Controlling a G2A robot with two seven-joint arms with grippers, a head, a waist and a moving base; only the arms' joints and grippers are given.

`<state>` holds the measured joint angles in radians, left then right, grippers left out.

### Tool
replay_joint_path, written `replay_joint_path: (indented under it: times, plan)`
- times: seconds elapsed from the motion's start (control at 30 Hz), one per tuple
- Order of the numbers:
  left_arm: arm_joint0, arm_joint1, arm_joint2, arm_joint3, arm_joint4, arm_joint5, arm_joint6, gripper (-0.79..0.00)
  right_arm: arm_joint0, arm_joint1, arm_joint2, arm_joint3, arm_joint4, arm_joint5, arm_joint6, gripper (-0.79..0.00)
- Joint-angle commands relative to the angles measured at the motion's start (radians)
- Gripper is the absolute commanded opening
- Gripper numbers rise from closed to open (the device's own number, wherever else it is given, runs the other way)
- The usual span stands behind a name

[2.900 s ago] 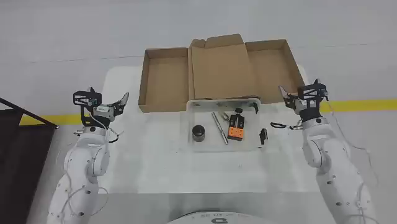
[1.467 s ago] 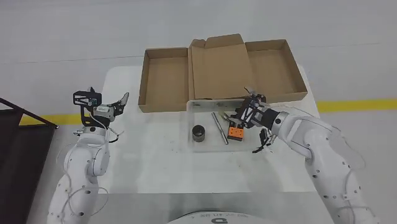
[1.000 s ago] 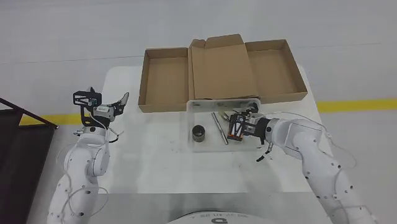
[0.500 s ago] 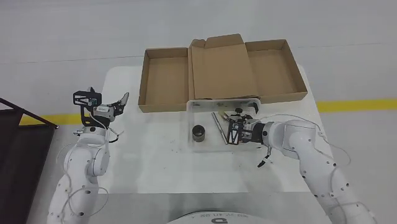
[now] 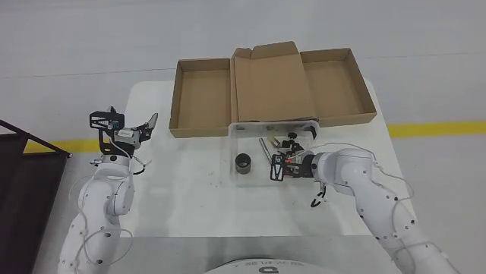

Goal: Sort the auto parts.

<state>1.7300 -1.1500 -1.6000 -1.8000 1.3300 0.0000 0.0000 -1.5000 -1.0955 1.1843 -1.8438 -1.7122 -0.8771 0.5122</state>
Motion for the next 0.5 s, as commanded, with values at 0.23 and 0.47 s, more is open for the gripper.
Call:
replay_joint_path:
  times: [0.23,0.47]
  plan:
    - [0.0,0.0,0.0,0.0,0.0,0.0,0.0,0.0,-0.01,0.007,0.0,-0.014,-0.025,0.005,0.024,-0.471]
    - [0.0,0.0,0.0,0.0,0.0,0.0,0.0,0.0,0.012,0.006,-0.033,0.007,-0.039,0.009,0.06,-0.563]
